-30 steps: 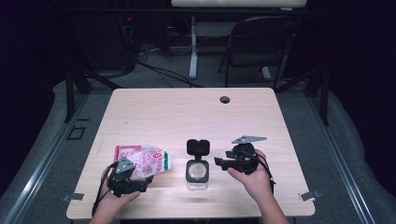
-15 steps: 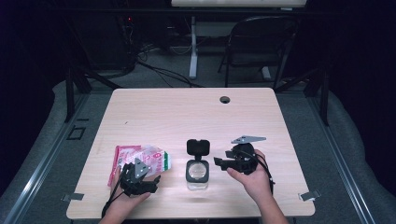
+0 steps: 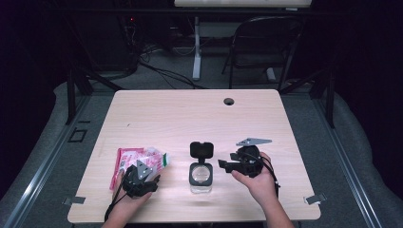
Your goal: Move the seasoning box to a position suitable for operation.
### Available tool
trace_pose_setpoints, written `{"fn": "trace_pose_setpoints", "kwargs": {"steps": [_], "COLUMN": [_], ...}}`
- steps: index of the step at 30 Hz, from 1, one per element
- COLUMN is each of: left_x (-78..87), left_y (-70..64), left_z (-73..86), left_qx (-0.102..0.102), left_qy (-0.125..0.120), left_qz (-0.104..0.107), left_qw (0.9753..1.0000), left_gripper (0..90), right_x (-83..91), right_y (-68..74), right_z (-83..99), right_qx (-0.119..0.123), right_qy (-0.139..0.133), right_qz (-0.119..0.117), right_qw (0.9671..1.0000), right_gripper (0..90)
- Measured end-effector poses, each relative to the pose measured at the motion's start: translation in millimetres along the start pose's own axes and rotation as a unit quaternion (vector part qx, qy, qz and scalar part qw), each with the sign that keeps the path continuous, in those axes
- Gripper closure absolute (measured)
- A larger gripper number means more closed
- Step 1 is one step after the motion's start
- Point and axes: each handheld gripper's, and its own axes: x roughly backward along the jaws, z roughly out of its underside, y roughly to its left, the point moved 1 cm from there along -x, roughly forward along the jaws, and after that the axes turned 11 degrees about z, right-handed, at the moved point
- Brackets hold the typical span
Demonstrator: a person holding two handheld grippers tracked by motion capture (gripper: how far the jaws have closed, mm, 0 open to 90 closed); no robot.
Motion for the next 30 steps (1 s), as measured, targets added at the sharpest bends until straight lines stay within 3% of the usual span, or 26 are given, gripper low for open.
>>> {"fn": "trace_pose_setpoints", "kwargs": {"steps": [12,23,30], "left_x": [3.0,8.8,19.8], "left_y": [7.6,13.4,16.0], "left_z": [3.3,3.4,2.3], "left_qx": [0.016,0.049,0.050], "left_qy": [-0.008,-0.013,-0.032], "left_qz": [-0.008,0.006,0.016], "left_qw": [0.9998,0.9987,0.9981], "left_gripper": [48.5,55.8,73.5], "right_x": [0.8,-0.1,-1.1], "right_y": [-1.5,-2.2,-2.0], "right_z": [0.0,0.4,0.9], "right_qx": [-0.002,0.000,-0.001], "right_qy": [-0.004,0.001,0.001], "right_qz": [0.001,0.003,0.002], "right_qw": [1.0000,1.0000,1.0000], "right_gripper": [41.8,41.8,41.8]}}
